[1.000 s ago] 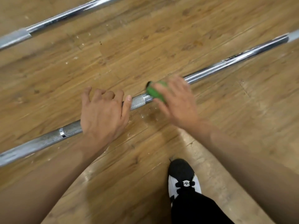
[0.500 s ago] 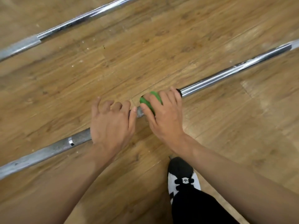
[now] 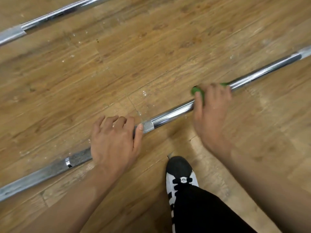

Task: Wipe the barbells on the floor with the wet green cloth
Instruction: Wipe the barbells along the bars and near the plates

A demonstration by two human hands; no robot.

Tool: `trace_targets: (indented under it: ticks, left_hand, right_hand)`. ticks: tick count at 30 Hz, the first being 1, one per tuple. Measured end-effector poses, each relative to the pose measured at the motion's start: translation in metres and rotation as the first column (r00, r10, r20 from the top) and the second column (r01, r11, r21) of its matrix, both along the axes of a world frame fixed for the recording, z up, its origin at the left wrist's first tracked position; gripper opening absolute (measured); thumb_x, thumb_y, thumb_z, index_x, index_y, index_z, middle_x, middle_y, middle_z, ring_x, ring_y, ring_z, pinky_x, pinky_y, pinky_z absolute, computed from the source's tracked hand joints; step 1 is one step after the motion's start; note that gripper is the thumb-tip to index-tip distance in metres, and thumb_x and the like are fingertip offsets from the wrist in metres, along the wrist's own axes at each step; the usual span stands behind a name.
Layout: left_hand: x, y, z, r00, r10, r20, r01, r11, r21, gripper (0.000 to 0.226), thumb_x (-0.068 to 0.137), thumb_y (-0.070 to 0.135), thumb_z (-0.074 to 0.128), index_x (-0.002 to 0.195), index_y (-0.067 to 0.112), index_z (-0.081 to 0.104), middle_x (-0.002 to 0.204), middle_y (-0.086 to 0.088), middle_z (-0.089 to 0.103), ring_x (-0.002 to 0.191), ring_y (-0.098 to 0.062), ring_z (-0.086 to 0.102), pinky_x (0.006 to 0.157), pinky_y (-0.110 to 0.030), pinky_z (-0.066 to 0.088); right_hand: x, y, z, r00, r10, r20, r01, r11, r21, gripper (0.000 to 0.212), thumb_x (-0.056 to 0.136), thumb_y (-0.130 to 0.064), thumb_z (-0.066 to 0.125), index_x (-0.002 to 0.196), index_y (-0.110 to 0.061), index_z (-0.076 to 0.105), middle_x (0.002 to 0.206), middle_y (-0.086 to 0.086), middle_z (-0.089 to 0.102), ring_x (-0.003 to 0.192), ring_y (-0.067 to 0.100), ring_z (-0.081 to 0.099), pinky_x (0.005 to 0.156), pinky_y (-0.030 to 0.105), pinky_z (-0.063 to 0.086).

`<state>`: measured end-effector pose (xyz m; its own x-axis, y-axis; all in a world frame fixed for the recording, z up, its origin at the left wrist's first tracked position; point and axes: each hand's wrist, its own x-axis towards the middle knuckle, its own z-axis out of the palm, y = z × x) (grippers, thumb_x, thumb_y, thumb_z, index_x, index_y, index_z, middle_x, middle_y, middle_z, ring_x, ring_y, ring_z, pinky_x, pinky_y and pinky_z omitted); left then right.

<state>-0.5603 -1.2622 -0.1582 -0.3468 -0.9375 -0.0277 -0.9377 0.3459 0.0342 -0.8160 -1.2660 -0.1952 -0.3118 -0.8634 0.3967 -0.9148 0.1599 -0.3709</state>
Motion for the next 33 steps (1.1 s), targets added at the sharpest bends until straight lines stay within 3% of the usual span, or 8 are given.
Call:
trace_targets:
  ticks: [6,8,13,17,21,24,28,33]
  left_hand:
    - [-0.004,0.012,-0.001,1.0,0.005,-0.02,-0.005,1.0,0.004,0.054,0.107,0.043,0.028,0.099,0.012,0.071,0.095,-0.009,0.075,0.105,-0.037,0.067,0.109,-0.054,0.039]
    - [-0.004,0.017,-0.001,0.999,0.002,-0.032,-0.003,1.0,-0.005,0.054,0.107,0.043,0.029,0.098,0.012,0.071,0.093,-0.009,0.075,0.108,-0.038,0.067,0.111,-0.055,0.038]
    - [-0.002,0.022,-0.005,0.998,-0.009,-0.068,0.006,0.999,-0.051,0.057,0.109,0.043,0.026,0.101,0.011,0.073,0.103,-0.008,0.076,0.121,-0.04,0.063,0.117,-0.057,0.031]
    - [-0.004,0.023,-0.006,0.997,-0.011,-0.072,0.006,0.998,-0.064,0.056,0.109,0.042,0.027,0.101,0.01,0.073,0.103,-0.008,0.076,0.121,-0.04,0.063,0.117,-0.057,0.03]
    - [-0.004,0.021,-0.006,0.997,0.011,-0.076,-0.015,0.998,-0.054,0.056,0.108,0.042,0.029,0.101,0.009,0.073,0.102,-0.009,0.076,0.121,-0.04,0.063,0.116,-0.057,0.031]
    - [-0.004,0.017,-0.006,0.997,0.012,-0.079,-0.016,0.999,-0.047,0.054,0.108,0.041,0.029,0.103,0.01,0.073,0.105,-0.01,0.076,0.122,-0.041,0.062,0.117,-0.057,0.03]
    - [-0.001,0.01,-0.008,0.997,-0.005,-0.072,0.0,0.998,-0.067,0.056,0.11,0.04,0.025,0.106,0.012,0.073,0.116,-0.009,0.075,0.126,-0.04,0.059,0.117,-0.057,0.028]
    - [0.001,0.003,-0.009,0.998,0.01,-0.064,-0.015,0.997,-0.078,0.058,0.109,0.041,0.024,0.107,0.012,0.074,0.122,-0.009,0.073,0.129,-0.041,0.057,0.118,-0.057,0.026]
  right_hand:
    - [0.048,0.04,-0.006,0.821,0.561,-0.105,-0.563,0.826,0.017,0.03,0.111,-0.039,0.044,0.133,-0.021,0.053,0.126,0.011,0.069,0.129,0.03,0.057,0.123,0.043,0.025]
    - [0.007,0.032,-0.004,0.847,0.519,-0.115,-0.523,0.853,0.0,0.032,0.11,-0.039,0.042,0.131,-0.018,0.053,0.122,0.016,0.069,0.122,0.032,0.058,0.116,0.047,0.031]
    - [-0.124,0.013,0.011,0.995,0.1,-0.018,-0.1,0.995,0.012,0.037,0.11,-0.033,0.04,0.121,-0.004,0.061,0.115,0.021,0.063,0.107,0.036,0.054,0.107,0.059,0.037]
    - [-0.111,0.002,0.015,0.997,-0.082,-0.004,0.082,0.996,0.042,0.026,0.105,-0.021,0.046,0.114,-0.003,0.064,0.108,0.016,0.063,0.102,0.037,0.052,0.102,0.054,0.038]
    - [-0.006,0.02,0.008,0.998,0.043,0.052,-0.044,0.999,0.024,0.031,0.105,-0.024,0.044,0.11,-0.005,0.068,0.105,0.011,0.066,0.104,0.033,0.058,0.113,0.061,0.033]
    - [0.072,0.041,0.007,0.966,0.253,0.06,-0.257,0.965,0.061,0.039,0.108,-0.033,0.041,0.121,-0.009,0.069,0.114,0.01,0.068,0.117,0.031,0.057,0.123,0.055,0.023]
    - [0.067,0.039,0.009,0.842,0.536,-0.054,-0.532,0.844,0.072,0.032,0.109,-0.032,0.047,0.129,-0.012,0.062,0.119,0.012,0.066,0.117,0.031,0.059,0.124,0.045,0.026]
    - [-0.065,0.004,0.01,0.982,0.183,-0.057,-0.18,0.982,0.055,0.031,0.109,-0.03,0.044,0.122,-0.007,0.061,0.11,0.018,0.064,0.107,0.034,0.054,0.117,0.058,0.031]
